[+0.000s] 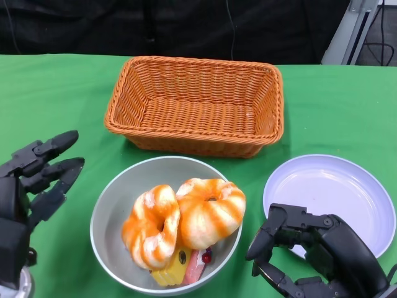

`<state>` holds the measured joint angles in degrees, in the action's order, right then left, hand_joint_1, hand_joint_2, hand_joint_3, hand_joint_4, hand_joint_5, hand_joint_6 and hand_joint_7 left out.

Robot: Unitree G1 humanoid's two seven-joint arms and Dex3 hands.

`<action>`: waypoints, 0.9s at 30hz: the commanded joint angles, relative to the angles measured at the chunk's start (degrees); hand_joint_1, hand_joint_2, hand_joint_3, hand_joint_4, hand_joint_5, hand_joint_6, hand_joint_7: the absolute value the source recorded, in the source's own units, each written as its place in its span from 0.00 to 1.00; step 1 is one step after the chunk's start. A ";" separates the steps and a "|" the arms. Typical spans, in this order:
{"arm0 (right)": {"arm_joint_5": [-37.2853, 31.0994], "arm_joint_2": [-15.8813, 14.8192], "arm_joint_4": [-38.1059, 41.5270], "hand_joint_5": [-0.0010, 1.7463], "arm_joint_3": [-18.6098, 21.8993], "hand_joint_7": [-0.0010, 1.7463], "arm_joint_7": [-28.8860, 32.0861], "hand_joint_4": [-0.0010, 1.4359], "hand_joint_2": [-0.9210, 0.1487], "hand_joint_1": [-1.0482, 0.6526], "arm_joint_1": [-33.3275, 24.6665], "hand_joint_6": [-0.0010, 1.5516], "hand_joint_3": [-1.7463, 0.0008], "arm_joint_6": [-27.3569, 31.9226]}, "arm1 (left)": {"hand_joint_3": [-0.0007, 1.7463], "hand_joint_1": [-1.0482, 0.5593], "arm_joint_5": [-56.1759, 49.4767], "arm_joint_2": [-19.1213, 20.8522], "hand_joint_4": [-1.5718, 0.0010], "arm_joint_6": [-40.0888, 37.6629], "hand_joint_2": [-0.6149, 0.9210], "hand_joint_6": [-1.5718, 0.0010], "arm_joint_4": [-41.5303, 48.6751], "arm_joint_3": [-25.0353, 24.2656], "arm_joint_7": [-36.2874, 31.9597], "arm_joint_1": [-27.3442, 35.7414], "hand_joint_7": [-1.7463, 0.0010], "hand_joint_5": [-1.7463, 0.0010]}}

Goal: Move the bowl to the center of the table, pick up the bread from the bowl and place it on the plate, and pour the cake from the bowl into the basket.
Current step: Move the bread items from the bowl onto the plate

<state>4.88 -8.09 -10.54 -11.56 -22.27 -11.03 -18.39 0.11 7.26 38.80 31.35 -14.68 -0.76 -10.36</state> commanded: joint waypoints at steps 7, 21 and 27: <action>-2.73 -2.92 -2.50 0.72 -0.24 0.52 -1.53 0.53 0.38 0.56 1.41 0.51 0.48 -5.98 | 0.16 0.58 -2.79 3.35 0.43 6.96 1.00 0.36 10.01 -0.02 -4.07 -4.11 0.62 0.34; -8.56 -7.65 -20.49 0.49 -2.20 0.19 -3.04 0.58 0.09 0.49 3.26 0.62 0.91 -0.81 | 0.16 0.57 -4.02 3.21 0.44 8.73 1.00 0.42 15.19 1.13 -6.89 -6.31 0.52 0.31; -11.26 -9.27 -25.63 0.38 -2.55 0.12 -3.62 0.59 0.06 0.45 6.66 0.62 0.98 2.31 | 0.15 0.57 -4.58 3.20 0.44 8.71 1.00 0.42 16.34 1.83 -8.38 -6.91 0.52 0.31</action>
<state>-5.30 -16.44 -34.28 -14.04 -25.40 -5.35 -16.84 -4.22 9.53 47.13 47.10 -12.62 -8.18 -16.78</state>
